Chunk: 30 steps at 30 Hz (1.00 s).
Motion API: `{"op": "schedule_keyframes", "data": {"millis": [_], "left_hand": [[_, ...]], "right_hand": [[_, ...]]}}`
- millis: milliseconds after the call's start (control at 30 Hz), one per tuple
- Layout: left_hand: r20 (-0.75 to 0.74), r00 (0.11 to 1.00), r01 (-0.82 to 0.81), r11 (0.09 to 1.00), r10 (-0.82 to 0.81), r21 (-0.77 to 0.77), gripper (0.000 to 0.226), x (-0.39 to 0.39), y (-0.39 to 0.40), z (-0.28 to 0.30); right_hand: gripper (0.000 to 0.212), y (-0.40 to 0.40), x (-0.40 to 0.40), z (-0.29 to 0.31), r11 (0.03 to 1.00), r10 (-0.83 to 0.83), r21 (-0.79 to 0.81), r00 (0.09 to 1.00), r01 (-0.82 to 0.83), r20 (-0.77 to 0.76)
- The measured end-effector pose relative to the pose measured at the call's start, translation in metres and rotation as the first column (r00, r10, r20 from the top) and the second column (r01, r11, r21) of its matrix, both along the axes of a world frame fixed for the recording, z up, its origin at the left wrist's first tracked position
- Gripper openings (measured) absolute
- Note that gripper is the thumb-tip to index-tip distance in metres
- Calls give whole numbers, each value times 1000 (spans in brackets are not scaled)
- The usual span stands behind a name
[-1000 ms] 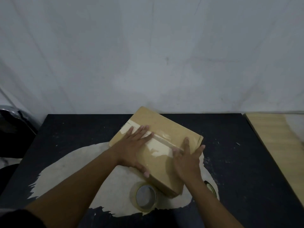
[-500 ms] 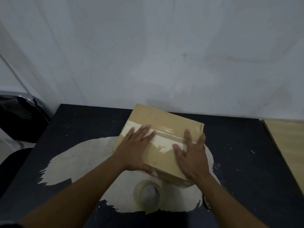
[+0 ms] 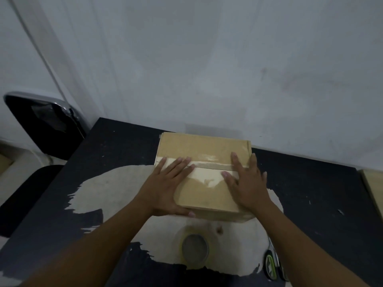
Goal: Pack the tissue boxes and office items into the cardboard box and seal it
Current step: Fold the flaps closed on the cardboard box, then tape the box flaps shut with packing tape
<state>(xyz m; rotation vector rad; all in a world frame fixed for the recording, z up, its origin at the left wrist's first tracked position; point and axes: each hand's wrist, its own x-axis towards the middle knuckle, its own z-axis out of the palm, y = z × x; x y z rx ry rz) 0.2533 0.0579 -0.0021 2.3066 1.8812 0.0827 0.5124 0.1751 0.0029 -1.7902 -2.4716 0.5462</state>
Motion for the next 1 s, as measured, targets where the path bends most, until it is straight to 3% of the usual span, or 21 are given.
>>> {"op": "schedule_keyframes", "data": {"millis": [167,567,633,700,767,867,933,1000], "left_hand": [[4,999,-33,999,33,22,136,-1,-3,-3],[44,999,2,999,0,-48,140,-17,11,6],[62,998,-5,998,9,-63,141,-17,8,8],[79,996,-35,998,39,-47,137,-13,1,3],[90,993,-72,997,72,-2,129,-9,-12,-4],[154,987,-51,995,38,81,105,-13,-39,-15],[236,972,-17,993,-11,117,94,-21,-55,-18],[345,938,-15,990,-36,143,85,-26,-68,-20]], "right_hand": [[73,-43,-31,-9,983,-127,143,986,111,108],[82,-78,-29,-7,987,38,151,991,-57,126],[76,-89,-23,-8,981,103,161,994,-108,39],[62,-106,-13,-12,968,170,211,974,-136,-150],[45,-132,-3,-20,932,240,340,917,-126,-317],[27,-179,6,-36,872,252,482,918,-79,-306],[20,-205,4,-50,906,275,386,933,-171,-233],[35,-217,-3,-63,951,292,137,950,-277,-107]]}}
